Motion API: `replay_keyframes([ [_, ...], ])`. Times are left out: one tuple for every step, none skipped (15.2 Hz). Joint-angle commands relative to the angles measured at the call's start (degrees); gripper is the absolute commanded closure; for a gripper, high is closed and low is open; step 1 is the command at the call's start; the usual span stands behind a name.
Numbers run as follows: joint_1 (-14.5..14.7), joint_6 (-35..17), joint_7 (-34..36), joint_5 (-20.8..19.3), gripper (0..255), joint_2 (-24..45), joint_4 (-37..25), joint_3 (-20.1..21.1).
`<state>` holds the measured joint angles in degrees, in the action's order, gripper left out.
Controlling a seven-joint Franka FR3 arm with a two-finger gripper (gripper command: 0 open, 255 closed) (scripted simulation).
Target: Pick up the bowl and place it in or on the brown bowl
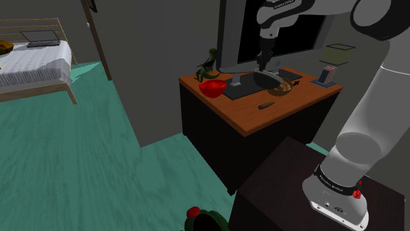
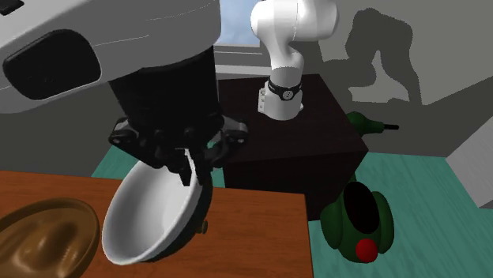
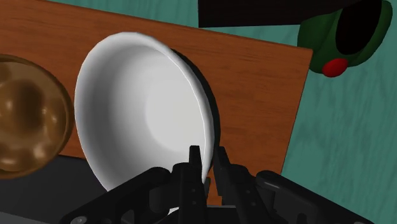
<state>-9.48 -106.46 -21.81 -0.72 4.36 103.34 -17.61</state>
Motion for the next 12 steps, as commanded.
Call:
replay_keyframes([
  [-1.5,1.2,-3.0,0.9,255,2.7,-3.9,-1.1],
  [-2.3,1.8,-4.3,1.4,255,4.1,-5.8,-1.6],
  [-3.2,2.5,-5.7,2.0,255,5.5,-7.9,-2.1],
  [-4.1,3.2,-7.1,2.6,255,7.1,-10.0,-2.6],
  [-5.0,4.0,-8.4,3.2,255,8.6,-12.3,-3.0],
  [-6.0,4.8,-9.7,3.8,255,10.3,-14.7,-3.3],
  [-7.0,5.7,-11.0,4.5,255,12.0,-17.2,-3.7],
  [-8.1,6.7,-12.3,5.2,255,13.8,-19.9,-3.9],
  [-9.3,7.8,-13.5,5.9,255,15.7,-22.8,-4.2],
  [-10.5,8.9,-14.7,6.7,255,17.7,-25.9,-4.4],
  [-11.9,10.2,-15.8,7.4,255,19.8,-29.2,-4.5],
  [-13.3,11.6,-16.8,8.2,255,22.1,-32.8,-4.6],
])
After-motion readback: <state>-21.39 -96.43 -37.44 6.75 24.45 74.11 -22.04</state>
